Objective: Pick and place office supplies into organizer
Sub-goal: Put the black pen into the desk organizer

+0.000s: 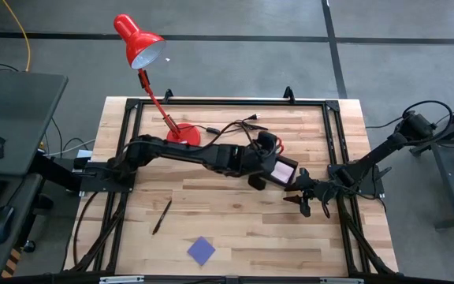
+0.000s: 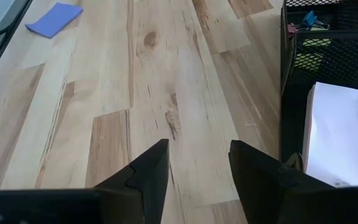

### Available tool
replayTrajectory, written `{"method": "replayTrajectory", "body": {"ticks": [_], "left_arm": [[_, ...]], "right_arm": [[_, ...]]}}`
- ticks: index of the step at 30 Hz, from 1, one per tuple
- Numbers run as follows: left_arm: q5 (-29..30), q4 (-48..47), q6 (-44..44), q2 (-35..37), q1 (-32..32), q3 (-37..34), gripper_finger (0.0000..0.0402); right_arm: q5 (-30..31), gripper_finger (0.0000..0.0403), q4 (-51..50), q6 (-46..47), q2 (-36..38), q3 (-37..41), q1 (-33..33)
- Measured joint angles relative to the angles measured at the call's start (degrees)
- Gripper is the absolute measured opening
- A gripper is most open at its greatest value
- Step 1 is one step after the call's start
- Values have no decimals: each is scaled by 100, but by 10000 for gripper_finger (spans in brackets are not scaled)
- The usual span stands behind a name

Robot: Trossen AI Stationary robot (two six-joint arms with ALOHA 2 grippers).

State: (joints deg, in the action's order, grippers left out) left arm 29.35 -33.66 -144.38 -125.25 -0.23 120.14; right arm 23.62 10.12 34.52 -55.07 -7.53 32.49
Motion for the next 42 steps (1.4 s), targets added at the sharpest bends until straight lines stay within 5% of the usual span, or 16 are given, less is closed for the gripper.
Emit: {"method": "replayTrajectory", "body": {"ticks": [17,32,42], "left_arm": [[-714,-902,-203,-50,401,0,25],[-561,-901,-201,-44,421,0,159],[-255,-1893,-148,-44,-187,0,191]], "right_arm": [[2,165,3,0,0,0,2],[0,156,3,0,0,0,0],[0,163,1,0,0,0,1]]}}
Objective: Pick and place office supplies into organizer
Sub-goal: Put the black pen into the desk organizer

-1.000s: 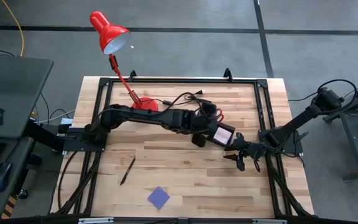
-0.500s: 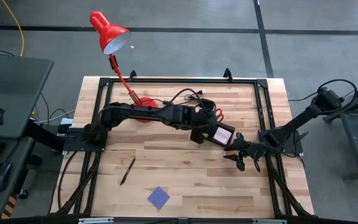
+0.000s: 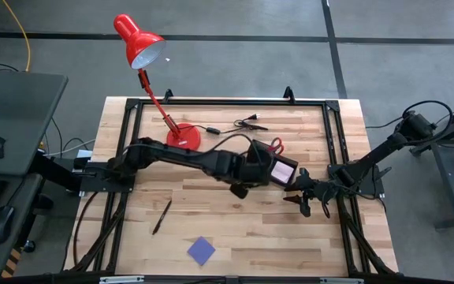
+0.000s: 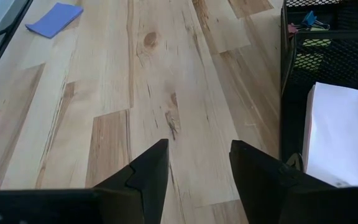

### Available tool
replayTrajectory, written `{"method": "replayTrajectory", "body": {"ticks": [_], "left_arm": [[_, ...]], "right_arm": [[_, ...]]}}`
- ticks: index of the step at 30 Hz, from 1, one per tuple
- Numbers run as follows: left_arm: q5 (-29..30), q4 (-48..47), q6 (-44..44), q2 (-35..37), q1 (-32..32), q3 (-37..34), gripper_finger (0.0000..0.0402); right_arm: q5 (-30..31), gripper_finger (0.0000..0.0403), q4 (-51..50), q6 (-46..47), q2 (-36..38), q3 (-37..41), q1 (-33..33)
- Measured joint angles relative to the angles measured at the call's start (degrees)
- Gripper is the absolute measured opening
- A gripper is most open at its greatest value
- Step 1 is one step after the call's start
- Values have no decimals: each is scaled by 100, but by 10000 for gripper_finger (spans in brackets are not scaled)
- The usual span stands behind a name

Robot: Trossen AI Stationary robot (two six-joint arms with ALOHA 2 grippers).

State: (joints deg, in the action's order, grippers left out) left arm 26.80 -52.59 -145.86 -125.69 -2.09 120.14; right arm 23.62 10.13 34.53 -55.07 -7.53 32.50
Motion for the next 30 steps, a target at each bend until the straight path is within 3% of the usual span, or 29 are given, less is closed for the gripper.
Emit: {"method": "replayTrajectory", "body": {"ticks": [6,13,20,25,30], "left_arm": [[915,-674,567,0,-375,0,185],[1753,-1344,2373,0,-551,0,184],[1418,-1965,3572,0,-542,0,184],[1701,-1987,5231,2,-550,0,184],[1678,-1946,6213,2,-541,0,184]], "right_arm": [[0,156,2,0,0,0,1],[1,160,2,0,0,0,1],[1,161,0,0,0,0,-1],[2,157,-2,0,2,0,1],[2,156,0,0,2,0,1]]}}
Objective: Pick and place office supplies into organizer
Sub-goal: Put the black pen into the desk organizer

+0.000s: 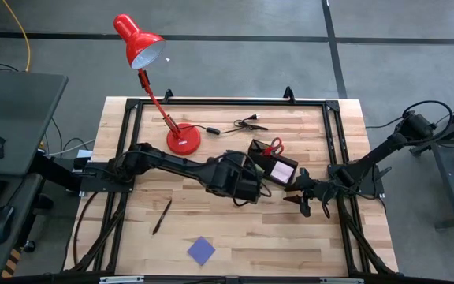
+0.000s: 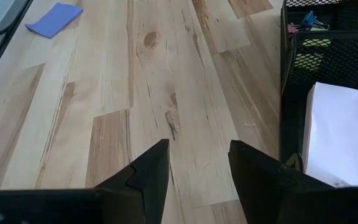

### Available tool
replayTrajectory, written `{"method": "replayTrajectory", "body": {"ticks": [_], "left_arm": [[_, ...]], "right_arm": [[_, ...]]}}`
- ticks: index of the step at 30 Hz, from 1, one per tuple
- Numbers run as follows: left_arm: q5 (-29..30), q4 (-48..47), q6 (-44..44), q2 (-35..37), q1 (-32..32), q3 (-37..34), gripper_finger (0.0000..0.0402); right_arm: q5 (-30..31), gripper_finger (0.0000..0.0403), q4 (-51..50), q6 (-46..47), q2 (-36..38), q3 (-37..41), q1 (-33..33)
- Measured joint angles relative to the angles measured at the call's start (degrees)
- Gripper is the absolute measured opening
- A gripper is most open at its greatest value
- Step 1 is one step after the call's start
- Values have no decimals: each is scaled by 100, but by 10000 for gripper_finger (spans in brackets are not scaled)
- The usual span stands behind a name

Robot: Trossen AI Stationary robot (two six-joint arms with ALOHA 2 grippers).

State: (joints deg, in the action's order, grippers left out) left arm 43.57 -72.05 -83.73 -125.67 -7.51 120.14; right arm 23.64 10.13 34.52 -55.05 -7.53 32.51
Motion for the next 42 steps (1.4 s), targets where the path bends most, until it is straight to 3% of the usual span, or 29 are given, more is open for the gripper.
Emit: {"method": "replayTrajectory", "body": {"ticks": [4,9,13,18,20,21,25,30,33,36,39,42], "left_arm": [[412,99,719,2,-86,-181,184],[956,23,590,0,-389,-651,184],[1144,-395,-1091,-2,-486,-1051,184],[-412,-1834,-4198,-2,-437,-1115,184],[-517,-1761,-4784,9,-519,-1193,184],[-379,-1794,-4721,9,-550,-1230,184],[524,-1804,-3091,166,-701,-1215,184],[1692,-1789,-2275,372,-952,-1520,184],[1962,-1725,-2300,577,-1109,-2031,184],[2624,-1579,-2493,561,-1384,-2611,184],[2711,-1767,-3544,603,-1789,-3163,184],[2832,-1717,-3906,878,-2174,-3818,184]], "right_arm": [[-2,158,0,0,0,0,-2],[-1,156,2,1,0,0,-1],[-2,159,1,0,0,0,-1],[0,156,0,0,0,0,-2],[0,154,0,0,0,0,-2],[-2,154,2,0,0,0,-1],[-2,156,0,0,0,0,-2],[-1,159,0,0,0,0,-2],[-1,156,0,0,0,0,-2],[-2,154,12,1,0,0,-1],[0,156,6,0,0,0,-2],[-1,160,-5,1,0,0,0]]}}
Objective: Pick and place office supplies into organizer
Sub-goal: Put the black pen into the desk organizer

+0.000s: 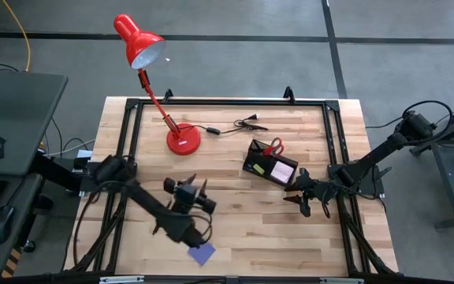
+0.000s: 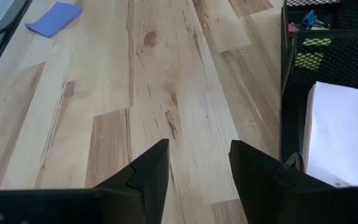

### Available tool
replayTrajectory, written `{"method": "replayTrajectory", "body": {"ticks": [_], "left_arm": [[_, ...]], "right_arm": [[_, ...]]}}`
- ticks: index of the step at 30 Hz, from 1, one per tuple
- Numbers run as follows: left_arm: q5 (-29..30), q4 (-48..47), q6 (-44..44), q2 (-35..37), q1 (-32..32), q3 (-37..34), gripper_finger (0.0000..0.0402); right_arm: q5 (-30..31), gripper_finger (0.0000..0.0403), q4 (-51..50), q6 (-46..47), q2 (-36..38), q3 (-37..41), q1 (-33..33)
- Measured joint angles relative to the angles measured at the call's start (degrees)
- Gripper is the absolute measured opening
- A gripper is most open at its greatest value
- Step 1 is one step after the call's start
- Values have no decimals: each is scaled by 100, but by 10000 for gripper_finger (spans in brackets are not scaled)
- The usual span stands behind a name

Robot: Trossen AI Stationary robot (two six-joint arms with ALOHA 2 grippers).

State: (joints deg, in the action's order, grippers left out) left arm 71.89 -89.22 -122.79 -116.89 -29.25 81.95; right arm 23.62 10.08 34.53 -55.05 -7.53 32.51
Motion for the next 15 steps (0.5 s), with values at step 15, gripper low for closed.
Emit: {"method": "replayTrajectory", "body": {"ticks": [15], "left_arm": [[-720,1034,2633,281,-584,-505,184]], "right_arm": [[1,156,22,-1,-42,-7,-1]]}}
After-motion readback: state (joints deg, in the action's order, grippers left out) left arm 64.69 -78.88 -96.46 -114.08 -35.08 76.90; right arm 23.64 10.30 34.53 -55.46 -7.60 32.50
